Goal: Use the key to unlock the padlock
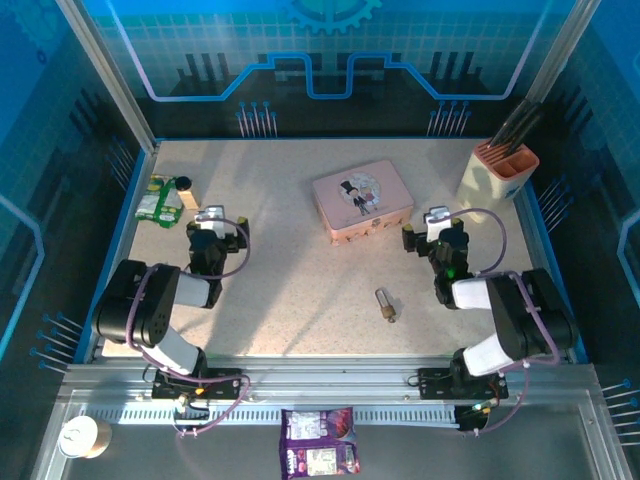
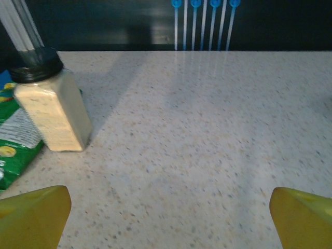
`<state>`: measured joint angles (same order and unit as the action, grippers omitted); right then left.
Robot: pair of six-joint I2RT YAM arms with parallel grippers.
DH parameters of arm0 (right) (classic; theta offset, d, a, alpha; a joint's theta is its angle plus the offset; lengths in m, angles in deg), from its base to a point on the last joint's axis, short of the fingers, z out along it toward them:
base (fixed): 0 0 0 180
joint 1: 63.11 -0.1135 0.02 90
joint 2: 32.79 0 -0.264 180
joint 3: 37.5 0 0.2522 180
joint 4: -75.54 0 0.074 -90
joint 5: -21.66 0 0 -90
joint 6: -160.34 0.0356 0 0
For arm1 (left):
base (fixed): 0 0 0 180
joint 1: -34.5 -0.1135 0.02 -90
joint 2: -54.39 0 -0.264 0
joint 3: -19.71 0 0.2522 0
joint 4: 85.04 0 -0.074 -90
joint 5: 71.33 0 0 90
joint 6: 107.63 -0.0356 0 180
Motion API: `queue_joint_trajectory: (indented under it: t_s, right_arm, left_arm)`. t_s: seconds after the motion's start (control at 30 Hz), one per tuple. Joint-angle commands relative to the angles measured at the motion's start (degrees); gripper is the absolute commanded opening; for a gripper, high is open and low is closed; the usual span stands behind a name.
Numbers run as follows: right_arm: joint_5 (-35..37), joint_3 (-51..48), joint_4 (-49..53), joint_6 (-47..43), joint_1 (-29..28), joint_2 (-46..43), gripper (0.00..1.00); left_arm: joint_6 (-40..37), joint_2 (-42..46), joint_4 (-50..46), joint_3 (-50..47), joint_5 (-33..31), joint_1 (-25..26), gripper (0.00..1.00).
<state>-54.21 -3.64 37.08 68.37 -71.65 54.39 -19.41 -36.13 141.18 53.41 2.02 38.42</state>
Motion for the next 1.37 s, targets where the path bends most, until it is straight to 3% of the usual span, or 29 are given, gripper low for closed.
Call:
queue_joint_trajectory:
  t_s: [0.0, 0.13, 1.33]
  right_arm:
    - [-0.5, 1.1, -2.4, 1.0, 1.7, 1.2, 1.0]
    - [-3.4, 1.5, -1.5, 2.9, 4.1, 1.4, 1.0]
    - [-1.7, 1.7, -1.4, 2.4, 3.3, 1.5, 1.0]
  left_arm:
    - [2.1, 1.1, -3.8, 0.8, 0.6, -0.9, 0.99]
    - [2.1, 1.1, -3.7, 0.8, 0.5, -0.9, 0.99]
    - [2.1, 1.1, -3.8, 0.8, 0.5, -0.9, 0.99]
